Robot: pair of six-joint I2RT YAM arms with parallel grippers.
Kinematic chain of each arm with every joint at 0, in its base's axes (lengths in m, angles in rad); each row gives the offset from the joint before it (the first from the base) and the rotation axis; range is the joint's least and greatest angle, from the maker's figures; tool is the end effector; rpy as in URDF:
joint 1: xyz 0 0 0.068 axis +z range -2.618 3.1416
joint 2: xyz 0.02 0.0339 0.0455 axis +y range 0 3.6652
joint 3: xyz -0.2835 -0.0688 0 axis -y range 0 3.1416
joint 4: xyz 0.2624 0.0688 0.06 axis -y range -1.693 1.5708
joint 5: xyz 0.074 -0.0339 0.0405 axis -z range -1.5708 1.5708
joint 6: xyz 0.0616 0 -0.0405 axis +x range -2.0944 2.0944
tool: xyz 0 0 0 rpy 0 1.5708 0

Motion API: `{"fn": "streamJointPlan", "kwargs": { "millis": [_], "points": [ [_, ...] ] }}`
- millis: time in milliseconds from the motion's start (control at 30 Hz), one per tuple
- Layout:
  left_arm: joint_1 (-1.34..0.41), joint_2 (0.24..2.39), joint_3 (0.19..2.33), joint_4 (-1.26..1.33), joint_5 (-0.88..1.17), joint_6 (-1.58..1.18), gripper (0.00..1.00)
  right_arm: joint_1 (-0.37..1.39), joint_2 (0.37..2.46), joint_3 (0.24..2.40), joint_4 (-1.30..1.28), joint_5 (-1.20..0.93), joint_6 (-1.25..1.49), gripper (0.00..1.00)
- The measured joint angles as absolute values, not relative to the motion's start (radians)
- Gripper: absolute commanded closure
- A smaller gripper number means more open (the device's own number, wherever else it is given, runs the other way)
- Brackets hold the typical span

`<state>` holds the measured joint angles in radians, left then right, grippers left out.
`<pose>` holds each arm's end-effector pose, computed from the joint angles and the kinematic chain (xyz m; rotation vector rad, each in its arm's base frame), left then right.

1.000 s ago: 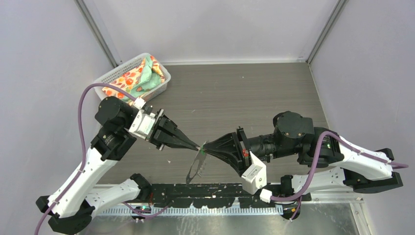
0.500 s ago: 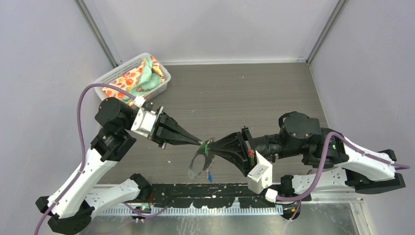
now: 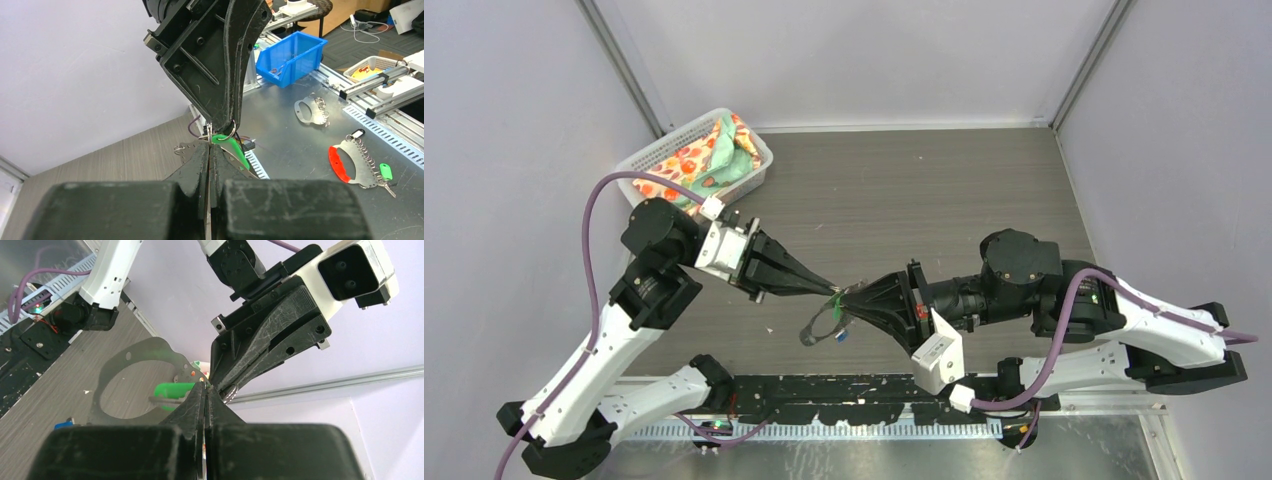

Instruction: Put the keys on the keyring

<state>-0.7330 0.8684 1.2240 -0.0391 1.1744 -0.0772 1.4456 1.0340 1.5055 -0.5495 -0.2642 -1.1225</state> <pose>0.0771 -0.1459 0.5079 1.4129 0.7720 -1.3703 0.0108 0.2149 0.5194 -1.6441 0.2729 0.4630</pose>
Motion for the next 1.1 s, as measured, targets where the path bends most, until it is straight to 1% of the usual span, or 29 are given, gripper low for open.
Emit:
{"fn": "streamJointPlan", "kwargs": {
  "millis": [400,1100],
  "points": [
    [-0.733,0.857,1.213,-0.043,1.198,-0.07,1.0,1.447,0.979,1.489,-0.544,-0.171,-1.091,0.99],
    [-0.733,0.852,1.205,-0.044,1.163,-0.068,1.0,1.447,1.008,1.489,-0.546,-0.167,-1.082,0.99]
  ]
}}
